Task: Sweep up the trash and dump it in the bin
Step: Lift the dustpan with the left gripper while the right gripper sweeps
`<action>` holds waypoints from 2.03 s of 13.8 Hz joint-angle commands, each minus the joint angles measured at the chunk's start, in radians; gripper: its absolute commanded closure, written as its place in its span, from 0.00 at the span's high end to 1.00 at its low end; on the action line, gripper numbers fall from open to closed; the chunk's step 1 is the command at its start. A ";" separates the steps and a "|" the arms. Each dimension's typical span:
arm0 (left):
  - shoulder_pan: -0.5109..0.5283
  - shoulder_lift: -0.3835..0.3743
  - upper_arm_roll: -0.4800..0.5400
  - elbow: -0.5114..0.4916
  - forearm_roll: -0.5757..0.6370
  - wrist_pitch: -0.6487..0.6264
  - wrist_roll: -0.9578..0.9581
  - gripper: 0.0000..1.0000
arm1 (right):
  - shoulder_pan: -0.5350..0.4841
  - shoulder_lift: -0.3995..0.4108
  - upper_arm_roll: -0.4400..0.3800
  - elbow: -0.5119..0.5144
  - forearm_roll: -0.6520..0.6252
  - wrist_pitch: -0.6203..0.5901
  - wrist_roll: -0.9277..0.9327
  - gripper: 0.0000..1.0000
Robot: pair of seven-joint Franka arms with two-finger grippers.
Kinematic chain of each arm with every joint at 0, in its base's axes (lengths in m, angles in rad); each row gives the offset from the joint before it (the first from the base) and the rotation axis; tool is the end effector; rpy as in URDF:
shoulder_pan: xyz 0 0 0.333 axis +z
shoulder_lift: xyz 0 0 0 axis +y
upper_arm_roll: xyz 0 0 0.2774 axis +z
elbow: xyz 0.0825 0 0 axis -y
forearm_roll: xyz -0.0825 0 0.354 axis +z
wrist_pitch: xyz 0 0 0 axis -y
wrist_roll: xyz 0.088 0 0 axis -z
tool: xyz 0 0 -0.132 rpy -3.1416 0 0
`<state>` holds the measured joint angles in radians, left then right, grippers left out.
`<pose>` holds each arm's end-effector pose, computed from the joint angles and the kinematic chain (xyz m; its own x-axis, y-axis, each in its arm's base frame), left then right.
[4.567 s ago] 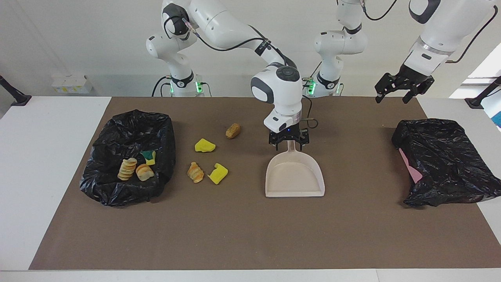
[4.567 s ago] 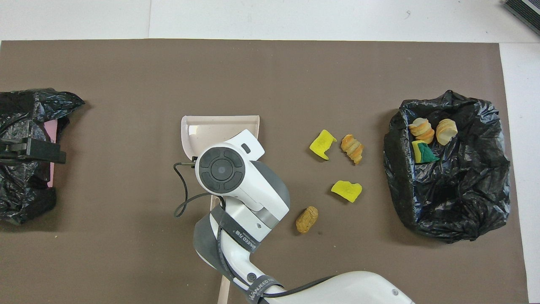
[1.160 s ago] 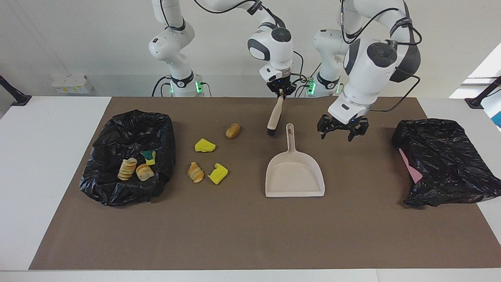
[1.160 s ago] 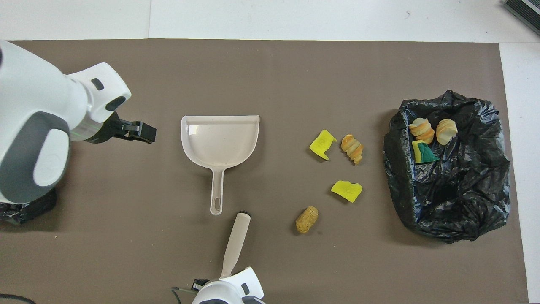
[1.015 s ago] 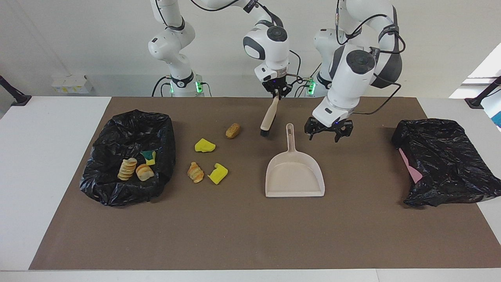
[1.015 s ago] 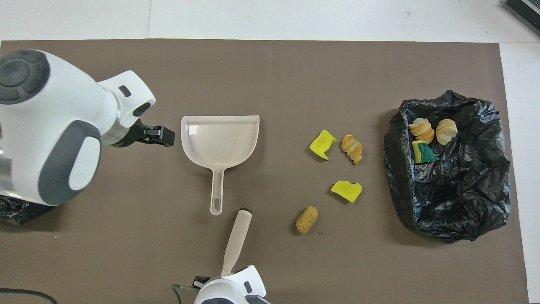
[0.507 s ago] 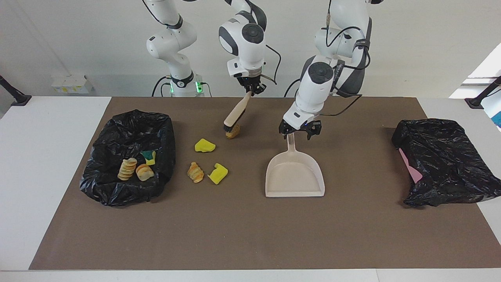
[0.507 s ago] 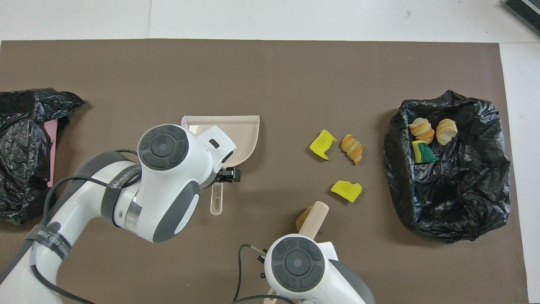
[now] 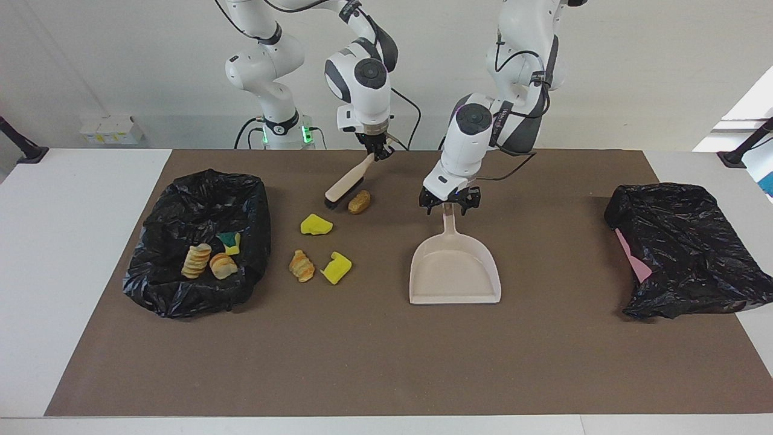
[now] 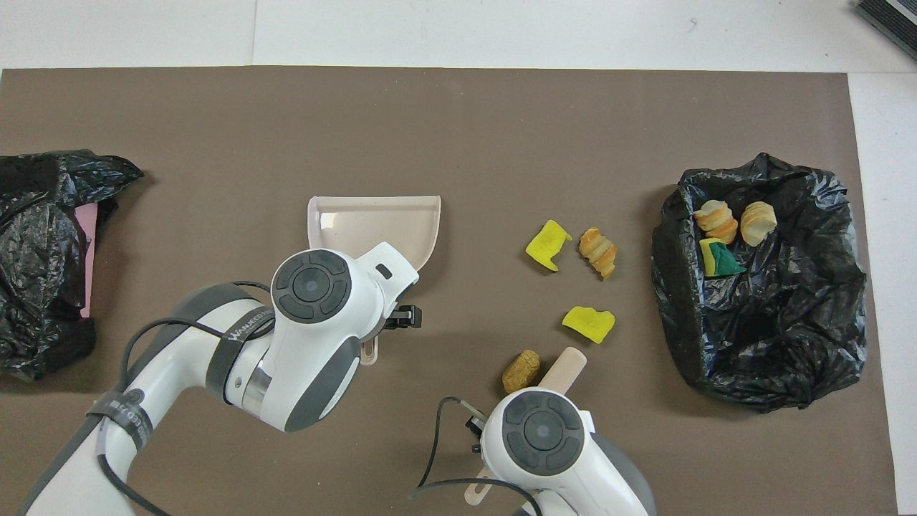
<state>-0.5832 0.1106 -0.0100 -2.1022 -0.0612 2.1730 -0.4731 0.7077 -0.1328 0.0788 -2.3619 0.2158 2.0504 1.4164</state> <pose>0.4360 -0.2983 0.3184 0.9946 -0.0849 -0.0590 -0.0835 -0.9962 0.0261 0.2993 0.3226 0.3231 0.7096 -0.6796 -0.1858 -0.6609 -0.7335 0.1589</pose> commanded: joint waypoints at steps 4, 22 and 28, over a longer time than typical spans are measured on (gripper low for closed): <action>0.006 0.001 0.012 -0.032 -0.006 0.028 0.069 0.19 | -0.001 0.048 0.003 -0.010 0.022 0.171 0.018 0.00; 0.285 -0.051 0.028 0.154 0.012 -0.228 1.187 0.00 | -0.221 0.115 -0.005 0.282 -0.035 -0.128 -0.165 0.00; 0.241 -0.061 0.021 0.122 0.250 -0.269 1.364 0.00 | -0.232 0.001 -0.005 0.123 -0.133 -0.207 -0.239 0.00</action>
<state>-0.2946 0.0693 0.0122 -1.9559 0.1144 1.9238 0.8795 0.4976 -0.0499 0.0668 -2.1393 0.1181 1.8411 1.2470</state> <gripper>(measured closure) 0.687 0.740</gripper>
